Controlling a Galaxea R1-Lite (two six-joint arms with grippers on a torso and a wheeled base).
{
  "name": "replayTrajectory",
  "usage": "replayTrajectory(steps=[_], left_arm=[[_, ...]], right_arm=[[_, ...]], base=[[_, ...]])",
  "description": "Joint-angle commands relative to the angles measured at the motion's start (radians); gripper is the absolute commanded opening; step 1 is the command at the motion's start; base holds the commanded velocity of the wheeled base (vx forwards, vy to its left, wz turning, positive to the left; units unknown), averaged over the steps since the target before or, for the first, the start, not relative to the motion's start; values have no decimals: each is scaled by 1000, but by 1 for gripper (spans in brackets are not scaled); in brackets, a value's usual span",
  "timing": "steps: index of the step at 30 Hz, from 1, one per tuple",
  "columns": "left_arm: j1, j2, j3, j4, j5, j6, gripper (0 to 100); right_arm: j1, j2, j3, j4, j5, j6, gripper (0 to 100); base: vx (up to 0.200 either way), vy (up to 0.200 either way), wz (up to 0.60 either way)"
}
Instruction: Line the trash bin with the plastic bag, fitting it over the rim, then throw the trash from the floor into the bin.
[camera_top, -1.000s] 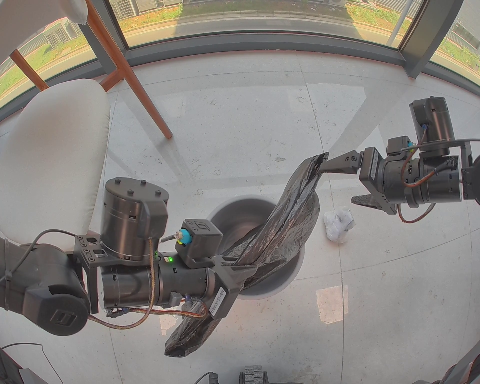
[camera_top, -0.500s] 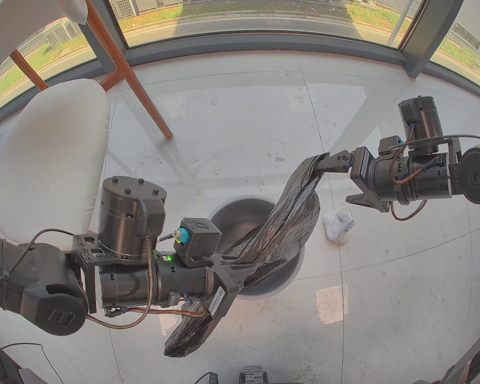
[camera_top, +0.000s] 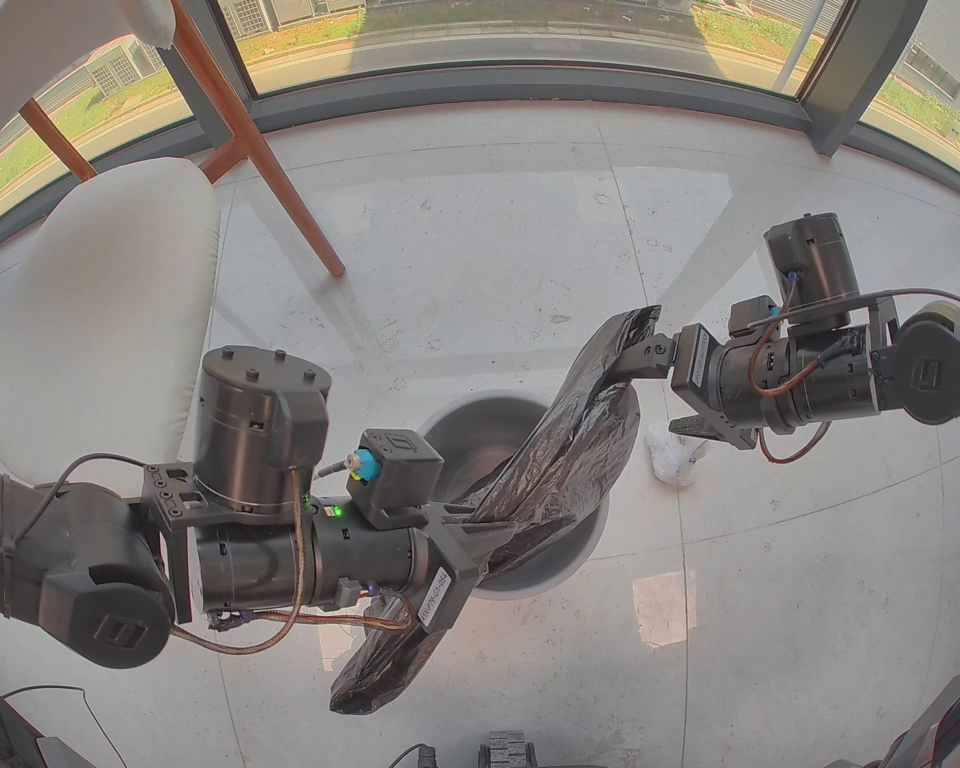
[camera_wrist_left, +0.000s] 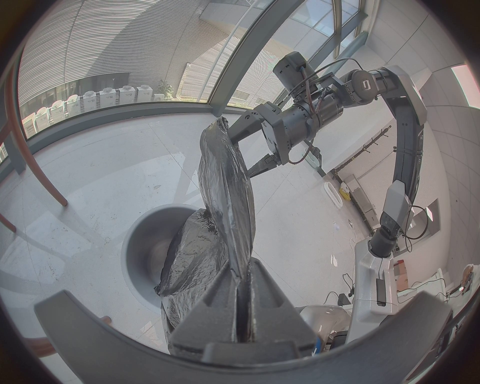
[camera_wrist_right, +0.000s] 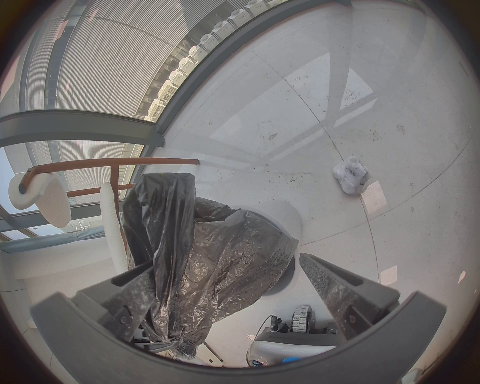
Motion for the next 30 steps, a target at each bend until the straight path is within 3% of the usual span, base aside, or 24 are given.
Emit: replayTrajectory(steps=[1,7,8,25,30], left_arm=[[0,-2,0,-1,-2,0,0],[0,-2,5,-1,0,-2,0],[0,0,2,-1,0,-3,0],[1,4,-1,4,4,-5,0],[11,12,-29,12,52,-11,0]], right_arm=[[4,29,-12,-7,0,0,100],[30,36,-16,2,-1,3,100],[35,35,-16,7,-1,5,0],[62,23,14,8,-7,-1,0],[72,-17,73,8,-27,-87,0]], base=[[0,0,0],[0,0,0],[0,0,0],[0,0,0],[0,0,0]])
